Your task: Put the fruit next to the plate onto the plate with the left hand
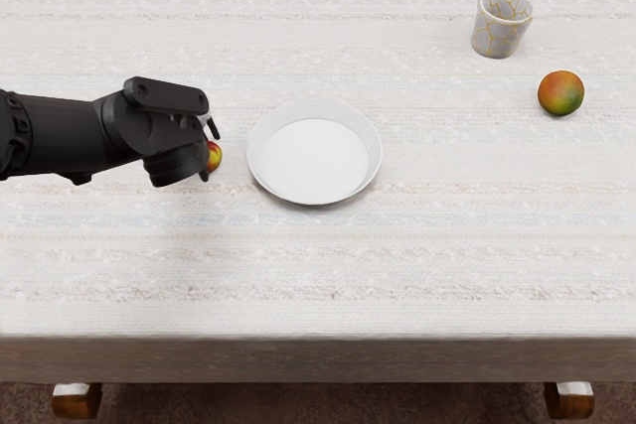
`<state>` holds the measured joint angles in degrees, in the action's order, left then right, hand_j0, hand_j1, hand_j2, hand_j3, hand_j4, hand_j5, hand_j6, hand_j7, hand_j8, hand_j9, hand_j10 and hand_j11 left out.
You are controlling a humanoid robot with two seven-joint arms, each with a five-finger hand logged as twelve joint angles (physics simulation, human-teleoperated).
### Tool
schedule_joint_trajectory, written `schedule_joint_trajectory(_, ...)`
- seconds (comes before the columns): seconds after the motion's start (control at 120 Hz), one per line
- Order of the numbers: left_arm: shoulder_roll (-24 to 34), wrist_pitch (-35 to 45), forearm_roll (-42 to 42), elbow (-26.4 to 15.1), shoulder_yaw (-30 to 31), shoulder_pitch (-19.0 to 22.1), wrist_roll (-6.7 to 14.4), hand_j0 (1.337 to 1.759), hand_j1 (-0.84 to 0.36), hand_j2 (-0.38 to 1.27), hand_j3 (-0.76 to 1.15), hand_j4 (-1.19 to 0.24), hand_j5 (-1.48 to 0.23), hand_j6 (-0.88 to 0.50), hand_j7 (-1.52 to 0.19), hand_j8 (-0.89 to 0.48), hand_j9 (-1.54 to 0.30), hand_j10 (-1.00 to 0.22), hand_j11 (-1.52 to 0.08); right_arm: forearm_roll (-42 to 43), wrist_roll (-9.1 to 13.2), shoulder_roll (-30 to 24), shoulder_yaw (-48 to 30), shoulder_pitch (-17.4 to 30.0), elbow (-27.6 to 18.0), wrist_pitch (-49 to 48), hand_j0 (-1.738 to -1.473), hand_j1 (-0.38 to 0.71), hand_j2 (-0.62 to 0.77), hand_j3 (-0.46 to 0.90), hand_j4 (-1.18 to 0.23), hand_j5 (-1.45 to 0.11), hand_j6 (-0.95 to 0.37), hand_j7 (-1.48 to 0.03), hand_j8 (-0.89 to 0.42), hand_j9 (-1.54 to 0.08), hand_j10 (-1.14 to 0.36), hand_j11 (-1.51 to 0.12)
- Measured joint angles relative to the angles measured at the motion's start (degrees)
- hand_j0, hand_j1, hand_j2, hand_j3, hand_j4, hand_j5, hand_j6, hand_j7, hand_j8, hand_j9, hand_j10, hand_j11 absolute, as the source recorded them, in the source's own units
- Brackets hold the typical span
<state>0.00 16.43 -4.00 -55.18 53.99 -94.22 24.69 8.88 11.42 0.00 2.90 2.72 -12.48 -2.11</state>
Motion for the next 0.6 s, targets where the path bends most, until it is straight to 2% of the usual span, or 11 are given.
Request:
schedule_joint_trajectory(0.283, 0.00, -0.03, 0.04, 0.06, -0.02, 0.35, -0.05, 1.658, -0.20, 0.09, 0.00, -0.46, -0.60, -0.46, -0.60, -0.46, -0.60, -0.46, -0.60, 0.00, 0.00, 0.00, 0.00, 0.00, 0.00, 0.00, -1.658, -0.32, 0.00, 0.00, -0.02, -0.03, -0.02, -0.03, -0.02, -0.03, -0.02, -0.03)
schedule_joint_trajectory(0.367, 0.00, -0.30, 0.01, 0.07, -0.03, 0.44, -0.05, 1.658, -0.26, 0.12, 0.00, -0.52, -0.67, -0.49, -0.68, -0.51, -0.68, -0.52, -0.67, 0.00, 0.00, 0.00, 0.00, 0.00, 0.00, 0.00, -1.658, -0.32, 0.00, 0.00, -0.02, -0.03, -0.02, -0.03, -0.02, -0.03, -0.02, -0.03)
schedule_joint_trajectory(0.475, 0.00, -0.61, -0.09, 0.08, -0.04, 0.45, 0.00, 1.654, -0.29, 0.14, 0.00, -0.59, -0.78, -0.43, -0.79, -0.45, -0.80, -0.59, -0.80, 0.00, 0.00, 0.00, 0.00, 0.00, 0.00, 0.00, -1.658, -0.32, 0.00, 0.00, -0.02, -0.03, -0.02, -0.03, -0.02, -0.03, -0.02, -0.03)
schedule_joint_trajectory(0.542, 0.00, -0.73, -0.25, 0.06, -0.03, 0.44, 0.03, 1.653, -0.29, 0.27, 0.00, -0.60, -0.84, -0.42, -0.86, -0.48, -0.87, -0.64, -0.86, 0.00, -0.01, 0.00, 0.00, 0.00, 0.00, 0.00, -1.658, -0.32, 0.00, 0.00, -0.02, -0.03, -0.02, -0.03, -0.02, -0.03, -0.02, -0.03)
schedule_joint_trajectory(0.6, 0.00, -0.83, -0.35, 0.05, -0.03, 0.37, 0.03, 1.652, -0.28, 0.31, 0.00, -0.64, -0.89, -0.43, -0.90, -0.51, -0.91, -0.67, -0.91, 0.00, 0.00, 0.00, 0.00, 0.00, 0.00, 0.00, -1.658, -0.32, 0.00, 0.00, -0.02, -0.03, -0.02, -0.03, -0.02, -0.03, -0.02, -0.03)
